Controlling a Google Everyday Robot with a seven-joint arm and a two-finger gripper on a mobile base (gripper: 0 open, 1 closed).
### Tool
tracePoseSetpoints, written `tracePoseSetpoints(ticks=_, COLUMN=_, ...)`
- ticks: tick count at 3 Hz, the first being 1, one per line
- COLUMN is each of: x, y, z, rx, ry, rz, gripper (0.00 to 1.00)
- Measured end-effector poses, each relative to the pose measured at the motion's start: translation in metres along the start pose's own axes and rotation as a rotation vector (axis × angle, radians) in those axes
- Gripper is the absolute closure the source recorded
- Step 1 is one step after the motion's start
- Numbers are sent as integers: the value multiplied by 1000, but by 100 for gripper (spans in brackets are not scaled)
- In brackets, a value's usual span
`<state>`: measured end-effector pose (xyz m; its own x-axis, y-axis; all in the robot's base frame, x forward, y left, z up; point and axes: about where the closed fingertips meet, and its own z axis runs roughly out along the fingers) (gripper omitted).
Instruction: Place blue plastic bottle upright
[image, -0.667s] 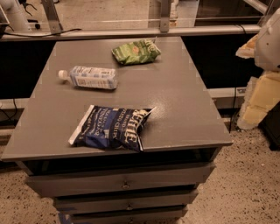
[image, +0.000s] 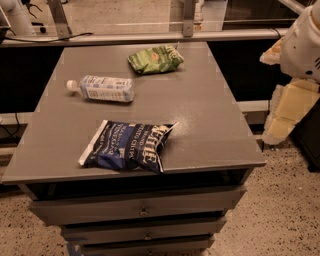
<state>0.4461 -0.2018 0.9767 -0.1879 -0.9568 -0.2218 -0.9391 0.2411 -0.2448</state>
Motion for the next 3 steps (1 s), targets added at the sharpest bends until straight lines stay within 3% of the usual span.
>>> tracePoseSetpoints(ticks=1, x=-47, y=-8, z=16, rx=-14, ry=-41, rz=-40, gripper=0)
tracePoseSetpoints(ticks=3, x=-166, y=-27, z=41, rx=20, ry=-155, rz=-128, gripper=0)
